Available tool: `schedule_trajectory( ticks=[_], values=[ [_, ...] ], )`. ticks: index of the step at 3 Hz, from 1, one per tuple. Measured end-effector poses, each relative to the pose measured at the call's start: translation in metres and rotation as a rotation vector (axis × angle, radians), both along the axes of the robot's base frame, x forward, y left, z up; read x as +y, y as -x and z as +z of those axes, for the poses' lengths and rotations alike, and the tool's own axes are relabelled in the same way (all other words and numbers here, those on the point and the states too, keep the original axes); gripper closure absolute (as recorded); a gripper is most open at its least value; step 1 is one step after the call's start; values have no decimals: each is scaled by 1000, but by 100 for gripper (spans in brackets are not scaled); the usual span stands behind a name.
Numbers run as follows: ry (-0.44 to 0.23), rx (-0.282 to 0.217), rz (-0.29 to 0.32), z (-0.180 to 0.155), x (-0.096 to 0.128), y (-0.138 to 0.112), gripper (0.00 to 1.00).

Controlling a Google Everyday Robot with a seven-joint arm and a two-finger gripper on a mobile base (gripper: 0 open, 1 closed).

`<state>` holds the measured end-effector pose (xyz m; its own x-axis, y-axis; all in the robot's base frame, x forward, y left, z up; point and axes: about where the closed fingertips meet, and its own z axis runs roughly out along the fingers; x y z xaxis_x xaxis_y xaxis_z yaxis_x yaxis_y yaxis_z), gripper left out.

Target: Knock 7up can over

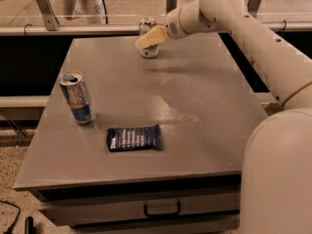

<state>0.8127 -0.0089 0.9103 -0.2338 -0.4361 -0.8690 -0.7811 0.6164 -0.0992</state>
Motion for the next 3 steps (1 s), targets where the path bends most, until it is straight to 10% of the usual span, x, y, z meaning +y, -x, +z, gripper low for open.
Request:
schedule_trajectory(
  ticks=[1,3],
  values=[
    [-24,-7,-8,-4,8,-13,0],
    [-61,-23,46,-2,15,-18,49]
  ],
)
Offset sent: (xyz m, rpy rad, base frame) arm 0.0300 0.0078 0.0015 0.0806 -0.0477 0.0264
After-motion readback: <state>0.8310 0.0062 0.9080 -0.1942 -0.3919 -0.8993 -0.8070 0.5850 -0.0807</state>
